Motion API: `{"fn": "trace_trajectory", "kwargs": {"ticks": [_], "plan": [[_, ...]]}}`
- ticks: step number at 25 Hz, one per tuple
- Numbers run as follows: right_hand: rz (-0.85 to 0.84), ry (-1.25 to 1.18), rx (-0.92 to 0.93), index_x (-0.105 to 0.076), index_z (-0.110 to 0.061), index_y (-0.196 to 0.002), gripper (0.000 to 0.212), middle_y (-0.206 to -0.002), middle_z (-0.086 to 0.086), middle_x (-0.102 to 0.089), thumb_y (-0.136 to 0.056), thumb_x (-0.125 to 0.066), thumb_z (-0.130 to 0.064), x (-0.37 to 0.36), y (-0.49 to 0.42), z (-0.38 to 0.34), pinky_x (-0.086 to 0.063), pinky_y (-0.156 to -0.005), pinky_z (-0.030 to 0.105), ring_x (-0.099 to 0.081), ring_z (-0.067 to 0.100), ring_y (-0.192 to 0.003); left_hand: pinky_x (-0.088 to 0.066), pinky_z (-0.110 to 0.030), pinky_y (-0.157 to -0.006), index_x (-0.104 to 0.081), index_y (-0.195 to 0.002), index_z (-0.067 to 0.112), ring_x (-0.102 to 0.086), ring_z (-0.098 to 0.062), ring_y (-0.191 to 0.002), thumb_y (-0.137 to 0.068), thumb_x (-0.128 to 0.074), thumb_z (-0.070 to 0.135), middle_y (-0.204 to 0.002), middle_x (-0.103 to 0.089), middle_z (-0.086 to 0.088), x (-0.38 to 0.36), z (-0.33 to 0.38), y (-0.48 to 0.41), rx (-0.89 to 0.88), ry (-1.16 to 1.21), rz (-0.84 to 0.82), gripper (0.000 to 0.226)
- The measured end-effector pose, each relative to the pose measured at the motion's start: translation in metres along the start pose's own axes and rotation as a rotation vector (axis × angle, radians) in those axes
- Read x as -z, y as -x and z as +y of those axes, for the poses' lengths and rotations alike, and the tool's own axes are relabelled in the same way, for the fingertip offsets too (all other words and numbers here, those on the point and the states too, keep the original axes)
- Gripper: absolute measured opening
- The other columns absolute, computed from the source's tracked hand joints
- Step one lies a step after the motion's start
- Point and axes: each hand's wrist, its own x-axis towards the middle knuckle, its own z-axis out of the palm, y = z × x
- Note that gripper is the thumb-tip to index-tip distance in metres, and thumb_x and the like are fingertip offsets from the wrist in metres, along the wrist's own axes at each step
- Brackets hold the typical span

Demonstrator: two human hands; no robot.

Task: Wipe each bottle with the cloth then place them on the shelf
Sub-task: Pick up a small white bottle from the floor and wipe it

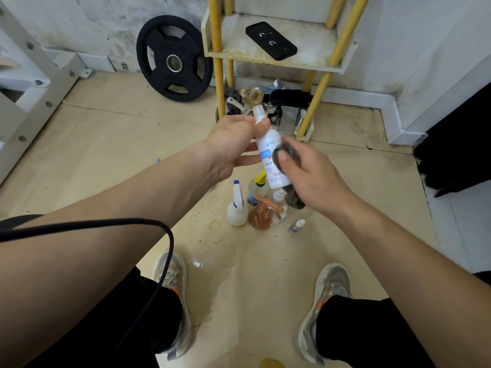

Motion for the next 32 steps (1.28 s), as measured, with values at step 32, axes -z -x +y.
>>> {"fn": "trace_trajectory", "kwargs": {"ticks": [32], "plan": [[0.041, 0.273, -0.011, -0.053, -0.014, -0.121, 0.031, -0.107, 0.007, -0.057, -0.103, -0.043, -0.036, -0.015, 0.008, -0.006, -0.039, -0.077, 0.037, -0.052, 0.028, -0.097, -0.062, -0.029, -0.064, -0.064, -0.105, 0.008, -0.058, -0.01, -0.058, -0.092, -0.071, 0.029, -0.075, -0.063, 0.0, -0.008, -0.015, -0.005, 0.036, -0.048, 0.113, 0.026]]}}
